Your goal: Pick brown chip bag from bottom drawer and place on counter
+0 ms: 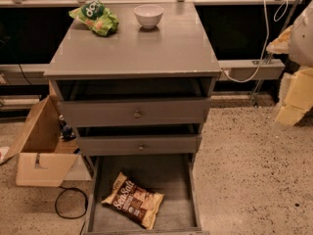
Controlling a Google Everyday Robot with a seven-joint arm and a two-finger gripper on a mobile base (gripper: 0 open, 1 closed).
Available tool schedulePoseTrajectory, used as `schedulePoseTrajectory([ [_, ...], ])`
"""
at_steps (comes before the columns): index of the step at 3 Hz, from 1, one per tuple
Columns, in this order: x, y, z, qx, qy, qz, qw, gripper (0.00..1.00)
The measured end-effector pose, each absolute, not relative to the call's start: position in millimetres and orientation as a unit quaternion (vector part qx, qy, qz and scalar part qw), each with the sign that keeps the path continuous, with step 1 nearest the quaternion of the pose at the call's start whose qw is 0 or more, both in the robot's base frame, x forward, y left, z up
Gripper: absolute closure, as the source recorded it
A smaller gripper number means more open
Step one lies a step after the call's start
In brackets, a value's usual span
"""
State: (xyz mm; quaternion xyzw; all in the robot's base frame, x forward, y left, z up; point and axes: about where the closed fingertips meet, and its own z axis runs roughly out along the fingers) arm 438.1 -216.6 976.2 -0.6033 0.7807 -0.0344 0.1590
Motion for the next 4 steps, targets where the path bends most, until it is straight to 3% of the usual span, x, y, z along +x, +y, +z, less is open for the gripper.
schedulePoseTrajectory([
  [2, 437, -213, 965, -0.601, 0.781, -0.014, 0.167, 0.0],
  [3, 429, -183, 928, -0.585, 0.787, 0.041, 0.19, 0.0],
  [4, 421, -122, 865, -0.566, 0.79, 0.112, 0.207, 0.0],
])
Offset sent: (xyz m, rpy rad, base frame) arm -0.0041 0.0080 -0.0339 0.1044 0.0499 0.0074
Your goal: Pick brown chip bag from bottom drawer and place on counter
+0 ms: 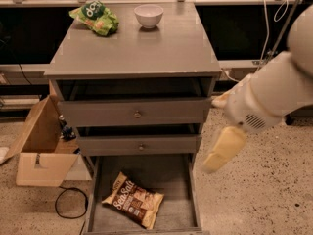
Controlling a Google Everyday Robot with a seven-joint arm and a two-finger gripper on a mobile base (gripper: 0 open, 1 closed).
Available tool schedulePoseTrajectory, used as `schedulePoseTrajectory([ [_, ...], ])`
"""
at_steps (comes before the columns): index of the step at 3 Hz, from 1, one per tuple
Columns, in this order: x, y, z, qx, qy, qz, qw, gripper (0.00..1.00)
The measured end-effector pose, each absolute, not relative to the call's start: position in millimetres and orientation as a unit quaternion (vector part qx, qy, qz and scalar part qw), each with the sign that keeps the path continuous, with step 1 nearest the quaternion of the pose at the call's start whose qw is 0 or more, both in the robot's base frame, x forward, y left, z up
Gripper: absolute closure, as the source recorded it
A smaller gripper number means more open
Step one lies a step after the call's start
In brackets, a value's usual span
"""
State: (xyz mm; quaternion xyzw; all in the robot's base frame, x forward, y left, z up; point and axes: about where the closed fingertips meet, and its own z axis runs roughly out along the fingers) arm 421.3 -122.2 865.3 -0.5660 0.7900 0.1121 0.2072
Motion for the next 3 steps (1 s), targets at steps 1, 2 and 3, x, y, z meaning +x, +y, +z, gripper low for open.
schedulePoseTrajectory([
  [1, 417, -42, 766, -0.542, 0.792, 0.195, 0.205, 0.0],
  [2, 417, -42, 766, -0.542, 0.792, 0.195, 0.205, 0.0],
  [3, 432, -35, 696, -0.536, 0.779, 0.244, 0.215, 0.0],
])
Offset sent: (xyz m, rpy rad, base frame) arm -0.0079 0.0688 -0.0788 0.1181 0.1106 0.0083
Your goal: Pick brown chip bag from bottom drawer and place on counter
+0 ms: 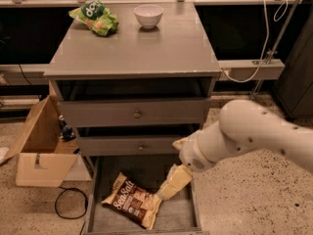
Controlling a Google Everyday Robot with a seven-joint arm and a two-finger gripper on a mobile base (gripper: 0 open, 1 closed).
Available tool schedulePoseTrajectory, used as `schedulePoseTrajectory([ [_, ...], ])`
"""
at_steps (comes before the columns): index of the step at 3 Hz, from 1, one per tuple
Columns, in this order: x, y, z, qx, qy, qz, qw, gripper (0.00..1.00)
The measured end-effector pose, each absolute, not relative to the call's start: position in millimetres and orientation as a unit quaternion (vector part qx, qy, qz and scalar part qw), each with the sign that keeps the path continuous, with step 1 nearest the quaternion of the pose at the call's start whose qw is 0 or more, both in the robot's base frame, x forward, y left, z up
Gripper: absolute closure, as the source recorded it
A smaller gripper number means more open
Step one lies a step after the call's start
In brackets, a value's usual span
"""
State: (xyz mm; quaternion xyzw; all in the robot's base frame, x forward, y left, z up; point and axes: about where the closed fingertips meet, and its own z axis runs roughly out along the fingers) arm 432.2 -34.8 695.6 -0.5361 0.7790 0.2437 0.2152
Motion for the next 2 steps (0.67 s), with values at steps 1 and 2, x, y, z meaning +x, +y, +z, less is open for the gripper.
schedulePoseTrajectory([
  [1, 457, -26, 616, -0.526, 0.775, 0.269, 0.225, 0.0],
  [2, 485, -11, 546, -0.522, 0.764, 0.287, 0.247, 0.0],
])
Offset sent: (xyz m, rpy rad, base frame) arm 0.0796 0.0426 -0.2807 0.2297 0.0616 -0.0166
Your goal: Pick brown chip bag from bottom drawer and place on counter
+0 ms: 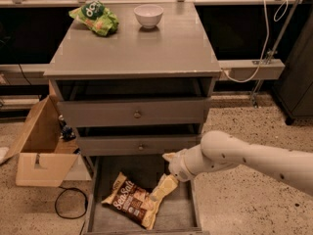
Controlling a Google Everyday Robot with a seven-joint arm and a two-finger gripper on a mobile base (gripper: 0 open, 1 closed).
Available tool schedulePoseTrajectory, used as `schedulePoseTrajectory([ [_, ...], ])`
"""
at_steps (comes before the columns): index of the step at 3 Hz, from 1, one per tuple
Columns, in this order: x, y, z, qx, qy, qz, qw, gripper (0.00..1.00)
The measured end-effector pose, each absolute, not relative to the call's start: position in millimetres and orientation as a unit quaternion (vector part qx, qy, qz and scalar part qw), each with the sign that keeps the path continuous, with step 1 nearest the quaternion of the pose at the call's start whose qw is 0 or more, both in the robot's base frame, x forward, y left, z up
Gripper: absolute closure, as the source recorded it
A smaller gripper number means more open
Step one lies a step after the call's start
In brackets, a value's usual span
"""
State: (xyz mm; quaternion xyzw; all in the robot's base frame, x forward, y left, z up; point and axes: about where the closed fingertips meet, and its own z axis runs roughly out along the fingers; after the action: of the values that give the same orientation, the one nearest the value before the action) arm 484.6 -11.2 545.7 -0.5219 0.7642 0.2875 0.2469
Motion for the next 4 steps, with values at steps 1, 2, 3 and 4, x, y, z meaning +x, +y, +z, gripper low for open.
schedulePoseTrajectory([
  [1, 516, -1, 498, -0.504, 0.751, 0.315, 0.287, 0.0],
  [2, 508, 8, 457, -0.49, 0.752, 0.345, 0.276, 0.0],
  [3, 508, 8, 457, -0.49, 0.752, 0.344, 0.276, 0.0],
  [4, 527, 13, 393, -0.509, 0.758, 0.314, 0.262, 0.0],
])
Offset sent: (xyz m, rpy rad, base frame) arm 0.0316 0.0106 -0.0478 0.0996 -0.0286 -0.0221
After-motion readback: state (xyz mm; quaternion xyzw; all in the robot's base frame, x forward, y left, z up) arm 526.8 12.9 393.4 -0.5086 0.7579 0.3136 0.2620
